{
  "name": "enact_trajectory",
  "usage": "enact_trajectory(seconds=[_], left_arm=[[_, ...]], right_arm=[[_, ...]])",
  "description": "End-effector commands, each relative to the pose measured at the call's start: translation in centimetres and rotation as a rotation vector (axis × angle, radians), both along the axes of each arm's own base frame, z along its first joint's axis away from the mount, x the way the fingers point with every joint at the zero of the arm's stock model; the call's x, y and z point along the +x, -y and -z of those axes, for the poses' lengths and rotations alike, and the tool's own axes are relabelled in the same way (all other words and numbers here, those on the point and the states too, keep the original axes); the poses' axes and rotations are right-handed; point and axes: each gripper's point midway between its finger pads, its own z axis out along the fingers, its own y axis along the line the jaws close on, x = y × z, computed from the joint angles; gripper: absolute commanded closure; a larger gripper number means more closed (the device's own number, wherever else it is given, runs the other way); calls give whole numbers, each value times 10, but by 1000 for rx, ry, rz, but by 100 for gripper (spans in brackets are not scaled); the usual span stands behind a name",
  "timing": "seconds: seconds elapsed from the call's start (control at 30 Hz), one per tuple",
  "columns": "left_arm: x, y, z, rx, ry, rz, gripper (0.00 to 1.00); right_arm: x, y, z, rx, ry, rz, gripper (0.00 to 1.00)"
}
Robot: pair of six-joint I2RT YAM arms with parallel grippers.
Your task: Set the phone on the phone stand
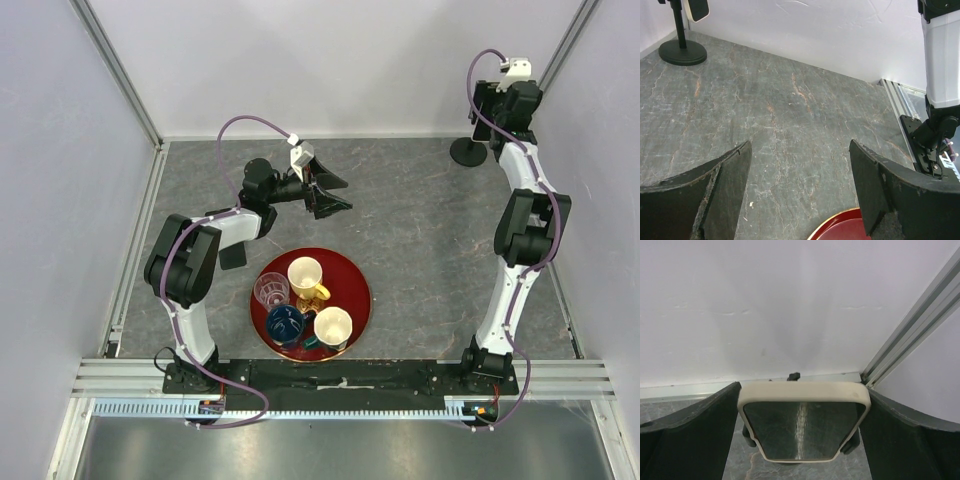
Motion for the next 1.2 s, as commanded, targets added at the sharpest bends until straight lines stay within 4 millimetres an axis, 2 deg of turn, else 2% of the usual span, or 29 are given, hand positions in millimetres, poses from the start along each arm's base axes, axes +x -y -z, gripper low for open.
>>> enact_trajectory(seconds=[0.0, 0.13, 0.23, 0.4, 0.43, 0.47, 0.5, 0.6, 0.63, 0.7, 0.73, 0.8, 0.83, 0.87, 0.9, 0.93, 0.97, 1.0, 1.03, 1.07, 1.1, 1.13, 1.17], left_arm=[[-11, 3, -23, -32, 70, 41, 15], [-14, 3, -23, -30, 77, 46, 15], [-14, 3, -23, -29, 76, 41, 15], [-17, 6, -23, -31, 74, 40, 15], [-18, 7, -24, -32, 75, 41, 15], [-19, 7, -25, -35, 76, 39, 15], [-22, 7, -30, -40, 84, 39, 15], [-30, 8, -35, -40, 79, 29, 15], [-39, 6, -46, -46, 95, 26, 15], [-42, 4, -58, -47, 124, -12, 15], [-48, -1, -67, -41, 112, -45, 16], [-42, -13, -80, -54, 74, -173, 19], [-55, -26, -89, -59, 45, -226, 20], [-50, -37, -93, -77, 1, -328, 20], [-55, -46, -96, -80, -21, -374, 20], [-61, -57, -75, -11, -126, -430, 20], [-62, -79, -94, -21, -111, -556, 20], [-62, -94, -87, 30, -155, -643, 20], [-60, -110, -95, 57, -176, -736, 20], [-61, -146, -65, 191, -283, -921, 20], [-63, -162, -69, 224, -298, -996, 19], [-66, -176, -61, 271, -326, -1056, 18], [-79, -192, -39, 373, -391, -1093, 16]], right_arm=[[7, -8, -62, -27, 146, 27, 2], [4, -10, -74, -27, 156, 56, 2], [-2, 1, -91, -51, 163, 130, 2], [-22, 21, -137, -38, 212, 208, 2], [-26, 21, -144, -24, 221, 224, 2], [-38, 20, -164, -9, 250, 246, 2], [-44, 19, -173, 10, 262, 265, 2], [-73, -1, -206, 108, 323, 285, 2], [-79, -20, -212, 130, 331, 268, 2], [-98, -51, -220, 188, 336, 227, 2], [-102, -91, -217, 216, 323, 160, 2], [-119, -131, -198, 268, 274, 90, 2], [-131, -167, -179, 286, 229, 29, 2], [-139, -180, -167, 301, 209, 31, 2], [-147, -198, -157, 340, 198, 11, 2], [-163, -228, -134, 348, 178, -36, 2], [-171, -241, -124, 361, 166, -43, 2], [-177, -252, -115, 408, 155, -36, 2], [-190, -277, -96, 428, 110, -75, 2], [-196, -290, -89, 462, 92, -94, 2], [-200, -303, -80, 479, 69, -127, 2], [-208, -325, -70, 491, 46, -170, 2], [-212, -340, -66, 493, 36, -211, 2]])
